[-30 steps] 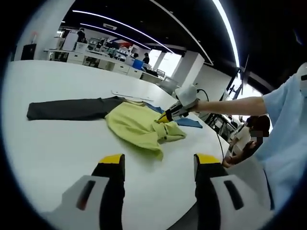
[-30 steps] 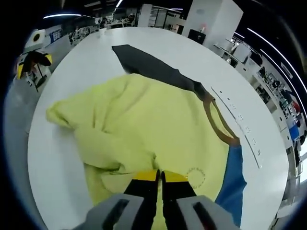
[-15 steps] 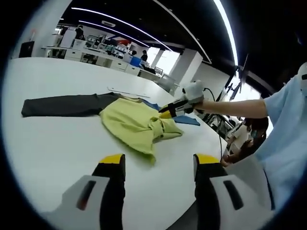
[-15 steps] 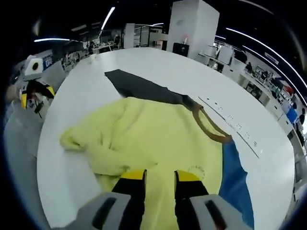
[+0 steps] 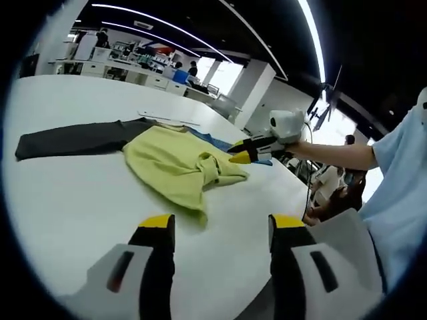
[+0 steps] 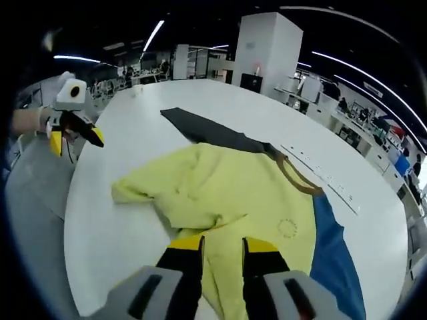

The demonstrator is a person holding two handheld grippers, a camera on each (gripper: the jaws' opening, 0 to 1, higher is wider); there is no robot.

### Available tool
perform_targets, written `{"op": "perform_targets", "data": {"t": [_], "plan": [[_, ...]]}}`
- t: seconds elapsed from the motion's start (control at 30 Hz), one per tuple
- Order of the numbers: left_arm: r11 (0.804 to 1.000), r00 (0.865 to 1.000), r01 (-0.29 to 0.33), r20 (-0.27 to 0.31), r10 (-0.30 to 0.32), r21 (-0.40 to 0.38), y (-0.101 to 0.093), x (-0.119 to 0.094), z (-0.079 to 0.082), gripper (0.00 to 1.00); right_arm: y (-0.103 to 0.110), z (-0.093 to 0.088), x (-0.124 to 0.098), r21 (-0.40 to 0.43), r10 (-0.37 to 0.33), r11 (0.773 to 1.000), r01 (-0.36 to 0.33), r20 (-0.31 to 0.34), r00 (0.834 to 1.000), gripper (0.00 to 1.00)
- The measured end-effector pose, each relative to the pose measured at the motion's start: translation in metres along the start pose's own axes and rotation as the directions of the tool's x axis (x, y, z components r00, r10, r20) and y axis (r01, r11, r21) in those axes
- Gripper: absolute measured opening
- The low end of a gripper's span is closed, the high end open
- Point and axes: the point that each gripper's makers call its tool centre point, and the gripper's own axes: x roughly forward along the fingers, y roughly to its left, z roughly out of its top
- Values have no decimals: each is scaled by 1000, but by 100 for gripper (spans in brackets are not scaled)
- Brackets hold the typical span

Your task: Fold the garment on the visible template until the final outline fits inside the template.

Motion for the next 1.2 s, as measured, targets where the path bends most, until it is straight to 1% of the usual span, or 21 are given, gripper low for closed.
{"op": "perform_targets", "data": {"t": [0.07,0.17,0.33,0.47,0.57,0.6,0.63,0.77,0.83,0.87,1.0,1.1,1.2], "plan": [[1000,1000,11,-5,-11,-4,-1,4,-2,53,4,2,-2,-7,-3,1000,3,12,1000,19],[1000,1000,20,-17,-21,-9,-2,9,-5,53,7,1,-1,-28,-16,999,16,6,1000,19],[999,999,40,-14,-40,-6,-8,12,-4,52,12,-1,7,-63,-44,997,44,-1,999,17],[999,999,38,0,-38,-13,-8,10,-2,51,12,0,13,-69,-72,995,72,2,997,11],[999,999,32,-2,-32,-11,-7,7,-3,51,16,-2,19,-53,-70,996,70,-1,998,11],[999,1000,30,1,-30,-15,-6,5,-4,51,18,-4,21,-62,-69,996,69,-7,998,11],[999,1000,28,2,-28,-18,-5,4,-4,51,18,-8,23,-91,-72,993,70,-28,997,11],[1000,1000,19,4,-19,-21,-4,0,-6,50,17,-14,33,-86,-85,993,81,-40,996,11],[1000,1000,16,5,-16,-26,-4,-1,-7,50,14,-18,35,-102,-106,990,100,-55,993,11],[1000,1000,15,4,-15,-27,-4,-2,-8,50,12,-19,36,-123,-124,986,116,-59,991,11],[999,1000,12,2,-12,-32,-4,-3,-11,49,7,-14,37,-104,-156,983,152,-37,987,10],[999,1000,14,-3,-14,-33,-4,0,-14,48,6,-14,37,-120,-166,980,160,-38,985,1],[999,1000,15,-14,-15,-33,-4,5,-17,47,7,-12,35,-122,-168,979,163,-31,985,0]]}}
